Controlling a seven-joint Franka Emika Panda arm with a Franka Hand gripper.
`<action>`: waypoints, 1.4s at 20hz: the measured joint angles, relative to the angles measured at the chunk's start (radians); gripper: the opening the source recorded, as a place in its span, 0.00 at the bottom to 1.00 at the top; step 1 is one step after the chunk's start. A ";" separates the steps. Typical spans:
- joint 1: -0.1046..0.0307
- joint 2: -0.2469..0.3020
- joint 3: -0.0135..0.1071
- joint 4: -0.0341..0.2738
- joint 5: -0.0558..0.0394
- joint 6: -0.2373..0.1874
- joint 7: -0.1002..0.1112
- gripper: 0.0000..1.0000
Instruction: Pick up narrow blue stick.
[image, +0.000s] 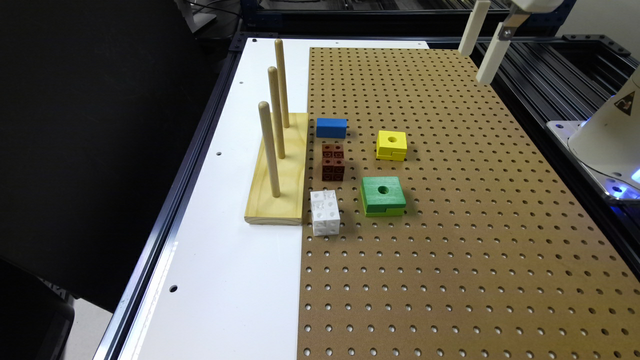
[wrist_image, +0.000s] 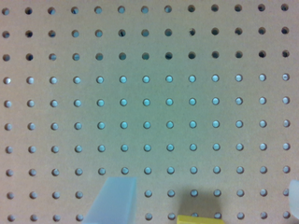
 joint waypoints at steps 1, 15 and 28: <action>0.000 0.000 0.000 0.002 0.0000 0.001 0.000 1.00; -0.010 0.039 0.000 0.017 -0.0007 0.051 -0.002 1.00; -0.050 0.184 0.000 0.133 -0.0020 0.060 -0.041 1.00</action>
